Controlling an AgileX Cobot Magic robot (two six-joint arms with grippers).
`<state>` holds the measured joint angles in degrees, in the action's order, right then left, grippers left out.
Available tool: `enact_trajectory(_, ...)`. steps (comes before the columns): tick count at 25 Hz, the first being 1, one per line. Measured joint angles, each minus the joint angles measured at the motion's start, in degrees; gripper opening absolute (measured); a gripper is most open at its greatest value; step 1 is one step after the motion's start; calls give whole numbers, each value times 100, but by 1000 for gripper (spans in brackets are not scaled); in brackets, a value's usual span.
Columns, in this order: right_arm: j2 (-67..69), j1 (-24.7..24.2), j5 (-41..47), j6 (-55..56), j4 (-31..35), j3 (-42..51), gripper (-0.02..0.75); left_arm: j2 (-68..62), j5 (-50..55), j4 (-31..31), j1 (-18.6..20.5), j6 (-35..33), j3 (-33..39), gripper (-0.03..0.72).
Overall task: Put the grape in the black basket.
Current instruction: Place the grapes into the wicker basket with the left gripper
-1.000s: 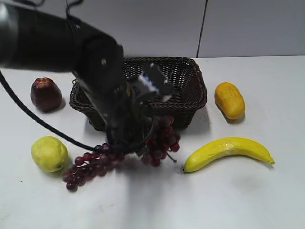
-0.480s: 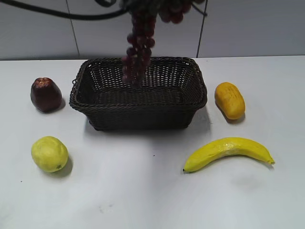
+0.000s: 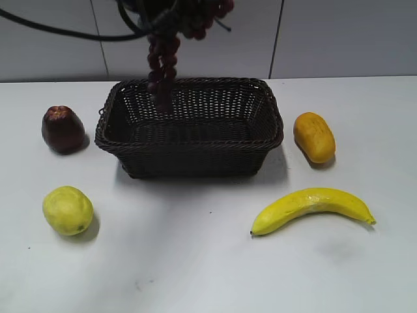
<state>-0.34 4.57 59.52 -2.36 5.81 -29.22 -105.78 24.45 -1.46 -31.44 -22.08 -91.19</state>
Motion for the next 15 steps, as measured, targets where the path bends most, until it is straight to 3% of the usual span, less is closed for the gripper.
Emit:
enact_trajectory(11, 0, 0, 0, 0, 0, 0, 586, -1368, 1132, -422, 43, 0, 0, 248)
enact_trajectory(12, 0, 0, 0, 0, 0, 0, 586, -1405, 1232, -449, 43, 0, 0, 286)
enact_trajectory(15, 0, 0, 0, 0, 0, 0, 586, -1454, 1316, -512, 43, 0, 0, 529)
